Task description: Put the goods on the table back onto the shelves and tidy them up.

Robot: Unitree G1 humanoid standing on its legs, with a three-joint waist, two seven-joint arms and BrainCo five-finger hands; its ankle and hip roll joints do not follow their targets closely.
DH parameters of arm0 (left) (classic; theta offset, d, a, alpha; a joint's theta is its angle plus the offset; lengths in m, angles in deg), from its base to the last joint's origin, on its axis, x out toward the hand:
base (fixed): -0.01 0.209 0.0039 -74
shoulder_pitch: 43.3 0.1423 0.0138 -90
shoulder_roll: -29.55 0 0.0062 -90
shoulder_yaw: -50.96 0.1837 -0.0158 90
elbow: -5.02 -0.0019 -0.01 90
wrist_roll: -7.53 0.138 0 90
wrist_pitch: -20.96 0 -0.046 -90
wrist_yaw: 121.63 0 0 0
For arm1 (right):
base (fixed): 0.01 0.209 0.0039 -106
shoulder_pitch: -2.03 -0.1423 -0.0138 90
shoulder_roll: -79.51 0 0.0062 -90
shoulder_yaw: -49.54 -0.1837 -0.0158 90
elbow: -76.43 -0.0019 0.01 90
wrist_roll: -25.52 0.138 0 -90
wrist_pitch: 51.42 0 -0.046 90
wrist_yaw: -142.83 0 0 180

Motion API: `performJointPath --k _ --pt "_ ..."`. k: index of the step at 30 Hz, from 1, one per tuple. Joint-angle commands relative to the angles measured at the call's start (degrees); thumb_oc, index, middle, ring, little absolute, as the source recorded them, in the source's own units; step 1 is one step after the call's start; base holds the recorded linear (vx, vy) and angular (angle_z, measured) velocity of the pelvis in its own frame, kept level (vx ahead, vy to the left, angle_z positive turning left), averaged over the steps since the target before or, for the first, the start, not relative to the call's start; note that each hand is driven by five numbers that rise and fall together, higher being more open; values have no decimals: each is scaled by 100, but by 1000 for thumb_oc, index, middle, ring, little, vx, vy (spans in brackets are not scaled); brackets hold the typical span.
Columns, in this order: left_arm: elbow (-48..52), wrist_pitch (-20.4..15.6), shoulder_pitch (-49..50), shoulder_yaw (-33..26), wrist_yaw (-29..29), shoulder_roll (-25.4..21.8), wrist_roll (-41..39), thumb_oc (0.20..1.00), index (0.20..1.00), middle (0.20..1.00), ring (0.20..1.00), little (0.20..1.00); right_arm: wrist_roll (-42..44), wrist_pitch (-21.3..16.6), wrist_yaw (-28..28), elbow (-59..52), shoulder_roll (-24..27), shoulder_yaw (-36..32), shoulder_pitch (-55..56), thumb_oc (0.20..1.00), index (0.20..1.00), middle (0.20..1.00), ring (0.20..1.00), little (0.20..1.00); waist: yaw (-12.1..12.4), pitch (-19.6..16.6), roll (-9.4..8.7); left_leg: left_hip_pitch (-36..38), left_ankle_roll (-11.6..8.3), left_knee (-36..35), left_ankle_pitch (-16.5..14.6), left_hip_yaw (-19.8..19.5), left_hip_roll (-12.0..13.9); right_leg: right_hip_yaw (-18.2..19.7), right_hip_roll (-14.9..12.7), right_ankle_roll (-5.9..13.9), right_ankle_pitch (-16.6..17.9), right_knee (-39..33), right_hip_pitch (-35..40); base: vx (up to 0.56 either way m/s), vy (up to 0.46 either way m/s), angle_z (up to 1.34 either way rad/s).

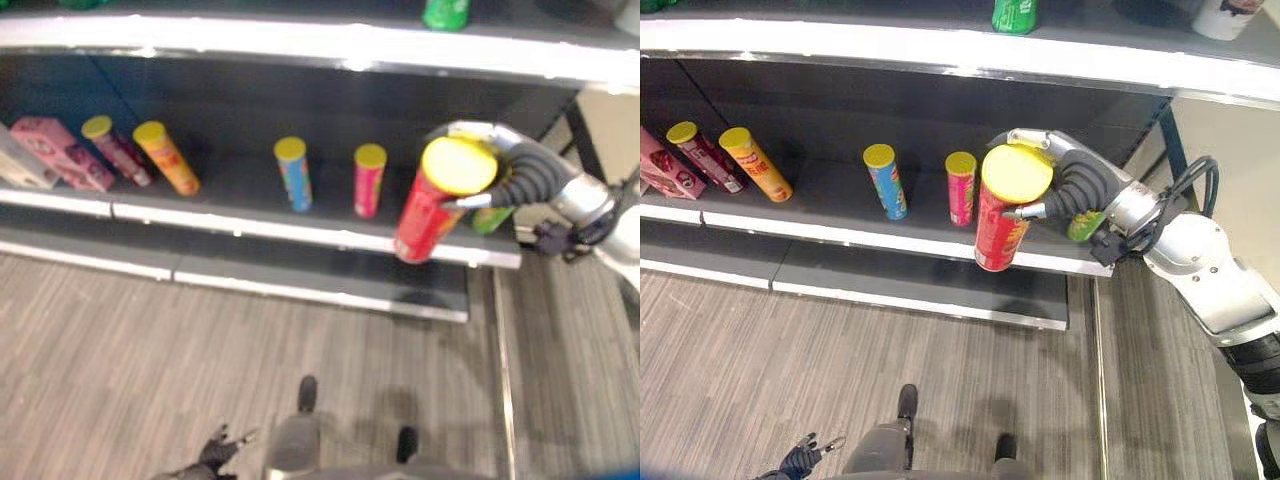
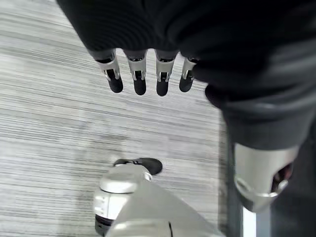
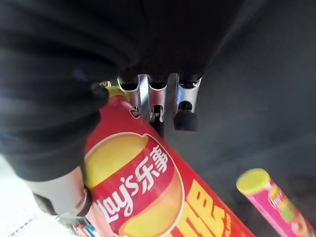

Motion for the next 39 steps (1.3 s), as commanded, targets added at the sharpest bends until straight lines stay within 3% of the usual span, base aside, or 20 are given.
performJointPath --k 1,4,6,9,10,11,14,15,16,18,19,21,22,24,27,31,35,37,38,39 --pt "124 -94 -210 -76 143 -380 -148 1000 1000 1000 1000 1000 2 -138 346 -30 -108 -78 -217 200 200 200 200 200 -12 -194 -287 -160 -667 130 -188 -223 1001 564 -88 378 -8 -169 -104 156 412 7" --pt "186 -132 -144 -29 189 -414 -106 1000 1000 1000 1000 1000 -7 -115 396 61 -247 -252 91 200 200 200 200 200 -43 -346 -259 -222 -810 235 94 -532 1499 750 -562 578 76 -166 -31 239 576 -10" --pt "300 -155 -101 27 194 -488 -101 1000 1000 1000 1000 1000 -13 -103 430 31 -410 -342 216 200 200 200 200 200 12 -423 -197 -180 -943 525 218 -948 1597 872 -851 624 228 -219 67 285 663 -26" --pt "325 -130 -143 77 157 -526 -10 1000 1000 1000 1000 1000 -94 -13 374 29 -605 -477 463 200 200 200 200 200 -112 -557 -103 159 -1017 416 -297 -806 1642 951 -1107 624 737 -369 42 163 598 -35" --pt "372 -112 -356 182 101 -703 138 1000 1000 1000 1000 1000 -264 53 364 91 -749 -590 648 200 200 200 200 200 -275 -522 -75 280 -979 460 -786 -336 1451 1135 -1424 624 1690 -453 -299 -38 686 -26" --pt "410 -131 -412 211 125 -815 145 1000 1000 1000 1000 1000 -253 -5 392 86 -860 -477 595 200 200 200 200 200 -278 -488 -99 308 -923 484 -918 -128 1383 1069 -1477 624 1961 -494 -547 -80 829 7" --pt "502 -78 -481 -64 187 -1057 -52 1000 1000 1000 1000 1000 -136 9 405 21 -1075 -208 239 200 200 200 200 200 -215 -447 -225 270 -685 297 -823 312 1013 587 -1086 612 1745 -470 -727 -119 531 -45" --pt "510 -80 -536 -91 175 -1103 -103 1000 1000 1000 1000 1000 -136 -2 413 21 -995 -210 136 200 200 200 200 200 -214 -435 -294 337 -601 116 -762 416 841 601 -757 550 1521 -291 -711 -57 464 -39" --pt "465 -72 -515 -103 127 -1109 -103 1000 1000 1000 1000 1000 -74 -25 420 53 -913 -167 -58 200 200 200 200 200 -138 -429 -348 378 -441 -44 -731 456 574 629 -213 438 832 -103 -525 -69 591 -20" --pt "305 -13 -579 -77 121 -1062 -22 1000 1000 1000 1000 1000 -35 -33 448 138 -833 -109 -207 200 200 200 200 200 -66 -417 -461 490 -271 -262 -720 421 246 857 363 278 378 49 -343 -41 368 -10" --pt "304 -13 -582 -78 121 -1062 -22 1000 1000 1000 1000 1000 -34 -34 448 139 -833 -108 -210 200 200 200 200 200 -67 -423 -462 481 -271 -266 -710 421 246 859 363 278 383 49 -355 -25 191 -6" --pt "205 -9 -618 -39 138 -955 -1 1000 1000 1000 1000 1000 -81 -42 480 251 -884 -41 -290 200 200 200 200 200 1 -374 -553 461 -164 -279 -737 314 -21 1167 824 157 167 42 -356 32 265 5" --pt "363 -46 -621 104 82 -712 -67 1000 1000 1000 1000 1000 -185 24 563 195 -836 26 -461 200 200 200 200 200 -3 -44 -397 475 -94 195 -973 -79 -427 1335 1005 -76 66 260 -468 108 314 32" --pt "449 -58 -597 161 79 -635 -90 1000 1000 1000 1000 1000 -215 54 544 201 -821 -2 -421 200 200 200 200 200 -52 69 -304 326 -209 650 -1056 -101 -478 1136 878 -116 36 201 -393 81 246 135" --pt "431 -36 -514 172 61 -587 -84 1000 1000 1000 1000 1000 -251 116 527 199 -718 -90 -255 200 200 200 200 200 -106 71 -221 166 -333 777 -1002 129 -137 924 601 -30 -31 133 -268 87 285 116" --pt "261 -35 -512 142 171 -649 57 1000 1000 1000 1000 1000 -239 70 541 295 -789 -298 49 200 200 200 200 200 -141 -219 -255 -220 -687 152 -231 -40 981 952 -78 309 2 -69 -196 183 412 7" --pt "302 -46 -494 145 258 -713 101 1000 1000 1000 1000 1000 -314 71 630 425 -944 -439 344 200 200 200 200 200 -113 -382 -226 -338 -925 -144 165 -312 1394 1115 -496 522 114 -201 -10 241 426 -12" --pt "466 -84 -406 151 258 -777 98 1000 1000 1000 1000 1000 -491 96 619 339 -1091 -514 538 200 200 200 200 200 -96 -506 -108 -333 -1030 233 -51 -434 1527 1160 -1002 624 290 -370 216 341 790 -30" --pt "467 -83 -407 151 258 -776 98 1000 1000 1000 1000 1000 -491 97 619 337 -1091 -517 540 200 200 200 200 200 -90 -514 -102 -347 -1030 236 -45 -434 1533 1167 -995 624 302 -373 201 271 707 -34" --pt "477 -80 -469 236 193 -767 159 1000 1000 1000 1000 1000 -565 118 596 346 -1153 -559 609 200 200 200 200 200 -137 -568 -45 -250 -1030 422 -377 -267 1523 1107 -1195 624 563 -420 218 111 460 -37"
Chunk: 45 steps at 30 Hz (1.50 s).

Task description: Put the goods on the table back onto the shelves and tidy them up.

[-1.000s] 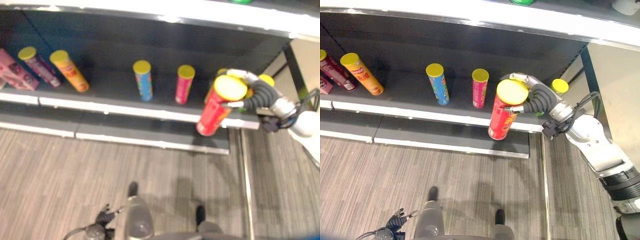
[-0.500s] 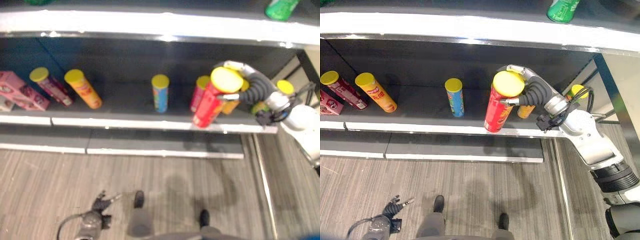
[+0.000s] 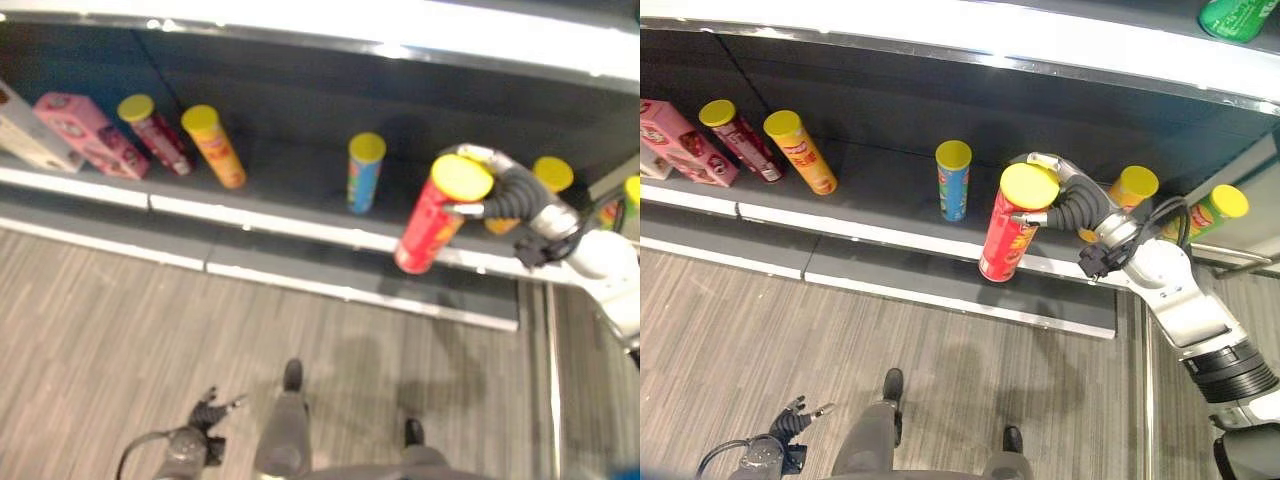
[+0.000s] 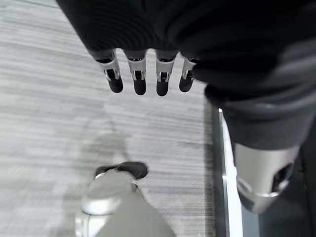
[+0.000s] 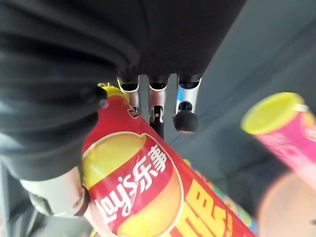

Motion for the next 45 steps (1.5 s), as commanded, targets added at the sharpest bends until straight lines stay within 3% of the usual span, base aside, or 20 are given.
performJointPath --k 1,4,5,8,9,10,11,13,14,15,26,30,33,35,36,38,41,43,44,45 --pt "136 -129 18 273 -5 -199 143 1000 1000 1000 1000 1000 -197 -288 153 -517 300 -336 24 200 200 200 200 200 -13 -641 377 485 -831 -824 461 -220 1244 2 -741 209 1142 -421 117 127 615 -47" --pt "197 -67 -59 258 -21 -450 194 1000 1000 1000 1000 1000 -258 -253 236 -486 3 -211 -78 200 200 200 200 200 -143 -540 397 613 -510 -860 101 16 790 23 -1102 125 2462 -237 -617 39 591 -24" --pt "194 -39 -40 188 1 -504 201 1000 1000 1000 1000 1000 -291 -261 269 -488 -21 -219 -106 200 200 200 200 200 -147 -543 394 617 -444 -909 104 77 741 -53 -1019 129 2450 -235 -651 25 442 -19" --pt "61 -19 -57 153 -22 -644 327 1000 1000 1000 1000 1000 -245 -276 274 -496 40 -136 -426 200 200 200 200 200 -202 -486 288 786 -256 -1196 105 378 479 -87 -192 15 1690 -89 -776 3 285 -3" --pt "60 -19 -58 149 -22 -643 327 1000 1000 1000 1000 1000 -245 -277 275 -492 39 -129 -436 200 200 200 200 200 -206 -494 284 776 -253 -1205 119 381 473 -81 -197 17 1692 -81 -796 -47 338 -7" --pt "-141 18 -128 200 6 -666 446 1000 1000 1000 1000 1000 -111 -329 302 -329 14 28 -705 200 200 200 200 200 -249 -384 225 936 -117 -1364 102 543 272 -128 575 -58 974 149 -978 -19 319 -28" --pt "-382 193 7 190 59 -625 836 1000 1000 1000 1000 1000 -238 -496 433 157 -54 37 -554 200 200 200 200 200 -135 -395 211 1094 -55 -1450 4 646 160 -396 802 -147 578 117 -851 -18 318 -39" --pt "-395 53 -145 344 75 -668 774 1000 1000 1000 1000 1000 -271 -511 373 143 -46 122 -797 200 200 200 200 200 -170 -297 175 1021 -47 -1425 87 541 47 -224 898 -78 601 102 -769 -1 87 -23" --pt "-318 101 -237 455 -18 -621 715 1000 1000 1000 1000 1000 -262 -466 409 -97 19 154 -844 200 200 200 200 200 -221 -244 132 1135 -17 -1494 124 442 -34 78 1113 -213 541 127 -811 69 117 5" --pt "-361 80 -328 509 23 -571 678 1000 1000 1000 1000 1000 -248 -187 434 82 2 369 -1123 200 200 200 200 200 -217 -174 123 1240 -20 -1490 120 524 -88 128 1094 -216 605 55 -724 143 119 27" --pt "-53 44 -466 717 7 -124 703 1000 1000 1000 1000 1000 -175 -242 418 98 -290 198 -757 200 200 200 200 200 -532 -368 283 1652 25 -1843 60 830 -148 143 1054 -157 810 -373 -540 69 41 0" --pt "233 7 -485 692 23 -181 652 1000 1000 1000 1000 1000 -183 -270 408 9 -266 103 -650 200 200 200 200 200 -492 -174 268 983 10 -412 -363 715 -206 134 880 -172 704 -291 -620 -22 37 -20" --pt "533 -16 -290 606 3 -239 496 1000 1000 1000 1000 1000 -236 -227 472 66 -258 -69 -494 200 200 200 200 200 -423 -73 371 394 -159 526 -294 724 137 101 631 -117 640 -221 -596 26 211 17" --pt "633 -32 -198 568 -24 -252 448 1000 1000 1000 1000 1000 -239 -233 495 104 -258 -114 -450 200 200 200 200 200 -391 -81 407 366 -210 494 -212 730 366 102 502 -64 647 -204 -604 80 371 3" --pt "763 -57 -93 541 -83 -294 306 1000 1000 1000 1000 1000 -264 -219 542 186 -273 -213 -342 200 200 200 200 200 -364 -102 408 325 -366 325 78 572 1039 149 86 87 693 -197 -628 103 612 -9" --pt "1093 -104 14 573 -78 -431 94 1000 1000 1000 1000 1000 -280 -245 654 292 -386 -335 -61 200 200 200 200 200 -240 -293 373 377 -785 -185 1002 -76 1975 286 -330 209 850 -344 -676 157 817 16" --pt "1384 -180 74 642 -8 -620 46 1000 1000 1000 1000 1000 -255 -284 737 343 -555 -469 201 200 200 200 200 200 -167 -409 330 422 -831 -485 1362 -527 2320 324 -635 209 1024 -426 -688 109 703 -19" --pt "1661 -198 151 661 17 -753 -122 1000 1000 1000 1000 1000 -224 -298 712 281 -741 -437 279 200 200 200 200 200 -108 -394 285 513 -831 -229 973 -975 2069 372 -935 209 1657 -395 -784 17 741 -22" --pt "1662 -198 151 660 17 -753 -122 1000 1000 1000 1000 1000 -225 -298 712 281 -741 -437 279 200 200 200 200 200 -110 -398 284 506 -831 -228 974 -977 2068 370 -935 209 1658 -394 -788 -13 964 -67" --pt "1620 -144 158 724 -163 -830 62 1000 1000 1000 1000 1000 -267 -223 667 256 -759 -773 485 200 200 200 200 200 -376 -458 351 797 -831 108 -103 -643 2269 343 -1267 209 1972 -504 -883 -94 967 -40"
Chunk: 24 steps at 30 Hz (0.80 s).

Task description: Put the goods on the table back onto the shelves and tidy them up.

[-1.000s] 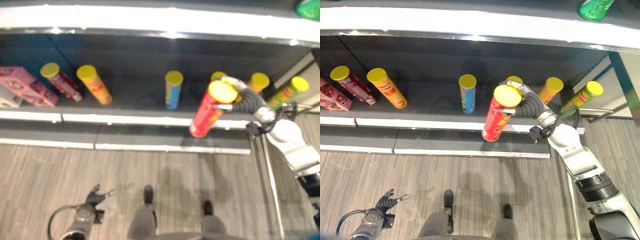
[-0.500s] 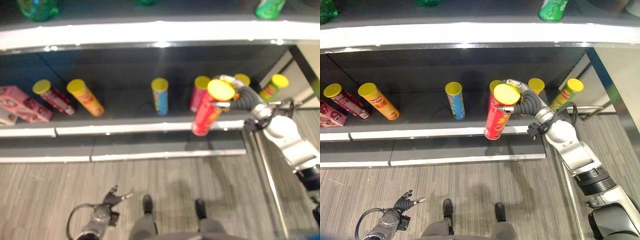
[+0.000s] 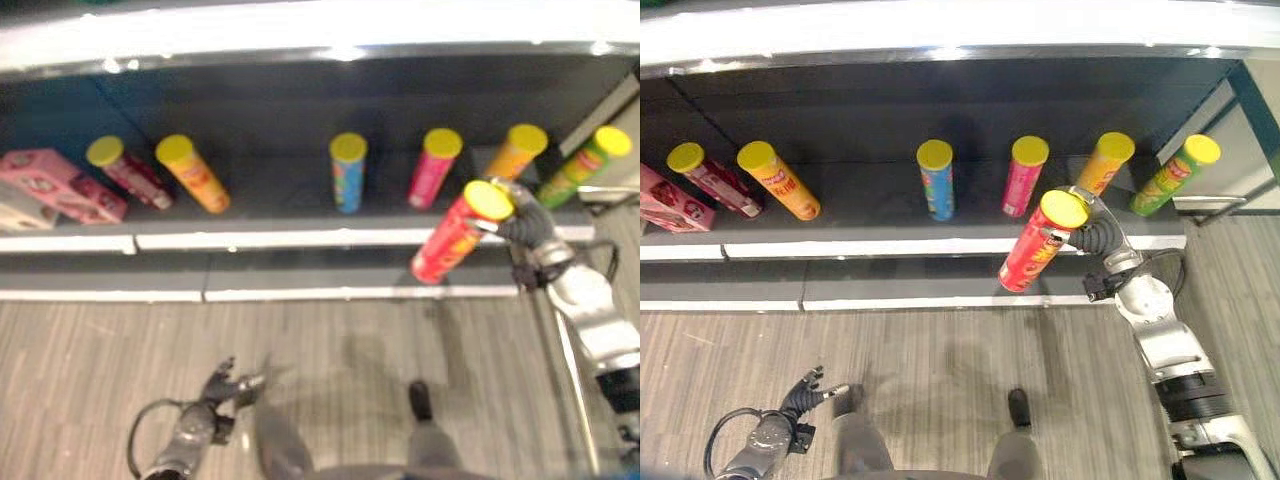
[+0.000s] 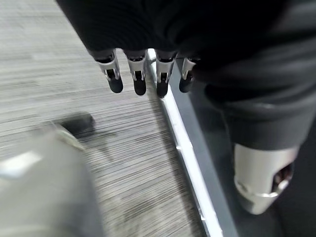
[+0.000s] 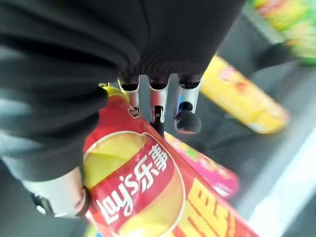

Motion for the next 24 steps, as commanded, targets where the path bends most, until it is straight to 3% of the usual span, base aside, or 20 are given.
performJointPath --k 1,2,4,5,7,10,11,12,13,14,15,18,20,21,22,24 --pt "185 -121 -333 38 -58 -840 -54 1000 1000 1000 1000 1000 -47 -375 33 -919 -79 -204 -114 200 200 200 200 200 -162 -320 -429 -387 -537 1209 -446 -326 383 142 -1399 376 1753 -715 -26 -186 1294 -23" --pt "-68 -126 -355 72 53 -884 160 1000 1000 1000 1000 1000 -82 -303 6 -904 -82 -88 -167 200 200 200 200 200 -311 -318 -365 -339 -537 1136 -1079 -82 390 50 -1273 376 1923 -715 -271 -217 776 -9" --pt "-81 -102 -410 114 68 -947 344 1000 1000 1000 1000 1000 -96 -378 43 -934 -137 -134 -196 200 200 200 200 200 -274 -248 -444 -577 -537 1456 -1032 -8 203 -183 -1188 376 2074 -715 -336 -114 487 -51" --pt "-309 -20 -521 -60 28 -1009 208 1000 1000 1000 1000 1000 64 -325 150 -1018 -300 -243 -249 200 200 200 200 200 -188 -211 -535 -529 -448 1121 -838 162 -43 -465 -813 376 1610 -627 -105 -75 518 -32" --pt "-672 6 -463 -298 77 -1061 385 1000 1000 1000 1000 1000 45 -391 159 -1072 -321 -243 -329 200 200 200 200 200 -140 -336 -637 -119 -167 -20 -590 479 -472 -182 -272 368 1129 -111 -75 -87 616 16" --pt "-1080 60 -393 -360 173 -943 605 1000 1000 1000 1000 1000 39 -540 182 -1096 -205 -202 -459 200 200 200 200 200 -25 -452 -651 170 77 -898 -282 544 -1051 -98 666 122 331 383 194 -92 479 18" --pt "-1454 394 -215 -379 251 -685 1101 1000 1000 1000 1000 1000 -258 -534 390 -282 -180 -187 -250 200 200 200 200 200 249 -435 -660 317 188 -1001 -357 569 -1302 -453 978 -121 -471 286 406 -54 315 29" --pt "-1455 395 -217 -381 255 -681 1104 1000 1000 1000 1000 1000 -260 -549 396 -263 -178 -177 -262 200 200 200 200 200 239 -440 -661 305 190 -1005 -345 562 -1307 -459 973 -121 -469 290 395 3 222 23" --pt "-1459 159 -356 -218 296 -759 959 1000 1000 1000 1000 1000 -284 -596 304 -412 13 -42 -673 200 200 200 200 200 203 -320 -730 133 241 -858 -287 382 -1573 -297 984 -84 -237 460 313 71 105 22" --pt "-1348 198 -390 -247 220 -670 776 1000 1000 1000 1000 1000 -197 -542 354 -972 29 63 -839 200 200 200 200 200 109 -221 -720 183 286 -913 -267 243 -1650 22 1230 -192 -334 595 79 189 229 32" --pt "-1549 190 -317 -424 260 -425 587 1000 1000 1000 1000 1000 -159 -441 333 -921 -62 177 -985 200 200 200 200 200 67 -194 -627 332 348 -884 -354 363 -1819 18 1222 -245 -387 398 140 167 183 64" --pt "-1659 187 -196 -550 250 -228 521 1000 1000 1000 1000 1000 -216 -408 308 -1007 6 51 -828 200 200 200 200 200 10 -149 -546 332 377 -698 -444 386 -1917 -103 1132 -254 -349 271 237 110 134 19" --pt "-1739 194 -167 -558 269 -105 595 1000 1000 1000 1000 1000 -276 -383 266 -1046 36 -50 -690 200 200 200 200 200 -49 -161 -481 313 331 -631 -455 430 -1844 -157 1031 -238 -337 122 295 55 232 23" --pt "-1654 195 -238 -475 245 -75 586 1000 1000 1000 1000 1000 -281 -353 271 -986 57 -81 -644 200 200 200 200 200 -76 -189 -464 161 184 -689 -225 518 -1632 -193 890 -139 -283 -7 323 47 234 23" --pt "-1653 197 -237 -467 246 -74 584 1000 1000 1000 1000 1000 -281 -353 270 -987 61 -86 -636 200 200 200 200 200 -78 -199 -459 160 179 -700 -223 511 -1630 -204 891 -140 -277 -28 331 46 266 14" --pt "-1570 167 -340 -360 272 -82 605 1000 1000 1000 1000 1000 -263 -355 287 -905 40 -64 -626 200 200 200 200 200 -51 -244 -483 -144 37 -863 51 422 -1386 -161 686 -33 -192 -173 371 57 244 2"
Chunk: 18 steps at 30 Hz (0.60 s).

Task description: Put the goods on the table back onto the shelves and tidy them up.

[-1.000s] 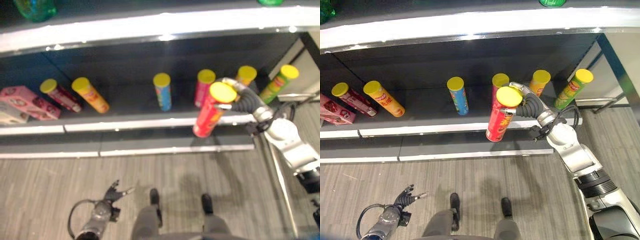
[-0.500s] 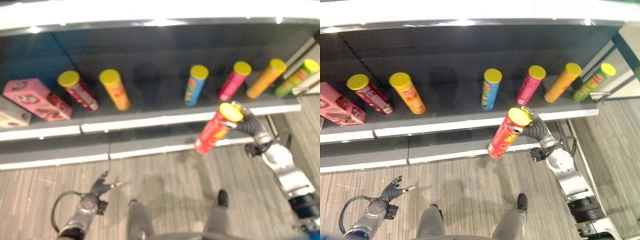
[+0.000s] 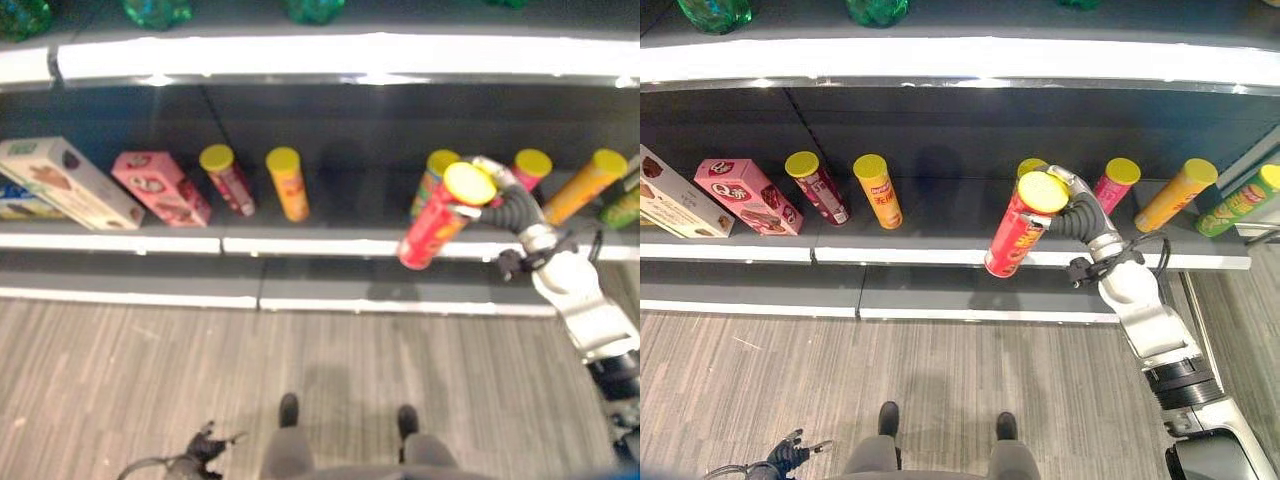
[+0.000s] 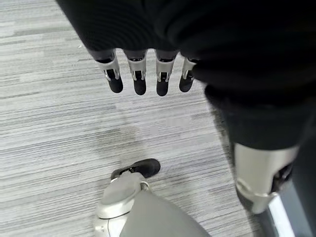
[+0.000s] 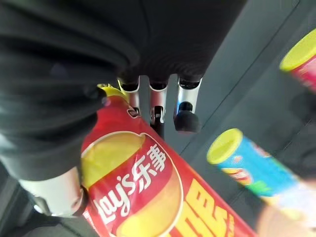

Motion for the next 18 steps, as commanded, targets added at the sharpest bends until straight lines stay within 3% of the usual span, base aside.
performJointPath --k 1,5,8,10,11,12,14,16,17,18 --pt "71 -136 -442 -71 71 -271 -64 1000 1000 1000 1000 1000 91 -271 133 -399 32 -228 -253 200 200 200 200 200 62 35 -249 -255 -342 -2 -298 -125 106 121 -111 102 209 -547 500 112 292 -4" --pt "314 -167 -441 21 43 -352 -45 1000 1000 1000 1000 1000 -18 -248 173 -432 -73 -287 -176 200 200 200 200 200 147 -58 -167 -481 -338 24 -414 -380 150 242 -467 268 375 -665 673 166 354 0" --pt "410 -174 -534 26 30 -483 -73 1000 1000 1000 1000 1000 -83 -211 243 -354 -154 -364 -213 200 200 200 200 200 150 -19 -157 -519 -252 232 -481 -123 -93 225 -853 354 1023 -755 556 56 344 -13" --pt "457 -172 -526 -83 90 -616 -138 1000 1000 1000 1000 1000 -103 -181 319 -288 -177 -308 -387 200 200 200 200 200 181 -20 -157 -524 -161 225 -514 -19 -225 233 -987 341 1420 -790 402 -10 239 -6" --pt "456 -164 -503 -177 114 -708 -180 1000 1000 1000 1000 1000 -137 -198 385 -215 -168 -237 -560 200 200 200 200 200 195 4 -171 -533 -111 217 -529 9 -285 239 -1071 361 1788 -744 286 -6 179 -10" --pt "449 -154 -480 -253 144 -763 -220 1000 1000 1000 1000 1000 -129 -190 403 -172 -157 -186 -663 200 200 200 200 200 207 28 -156 -515 -80 212 -541 20 -291 195 -1089 328 1886 -683 208 -2 156 -19" --pt "341 -146 -420 -398 242 -864 -210 1000 1000 1000 1000 1000 -147 -229 511 -22 -71 -102 -1050 200 200 200 200 200 304 132 -156 -500 -1 220 -595 102 -315 -46 -938 292 1684 -646 115 -22 165 -17" --pt "209 -157 -442 -447 256 -845 -289 1000 1000 1000 1000 1000 -181 -254 565 15 14 -55 -1228 200 200 200 200 200 286 282 -181 -389 44 184 -672 115 -363 -25 -472 240 1242 -577 -327 -25 126 -18" --pt "207 -158 -446 -450 256 -844 -289 1000 1000 1000 1000 1000 -180 -255 566 19 14 -52 -1236 200 200 200 200 200 282 273 -185 -407 46 181 -659 115 -367 -21 -475 241 1242 -564 -353 4 47 -30" --pt "156 -171 -473 -349 239 -822 -260 1000 1000 1000 1000 1000 -211 -355 569 -14 -11 -70 -1122 200 200 200 200 200 316 283 -167 -443 81 266 -701 4 -412 -99 -423 226 848 -621 -359 18 1 -18"
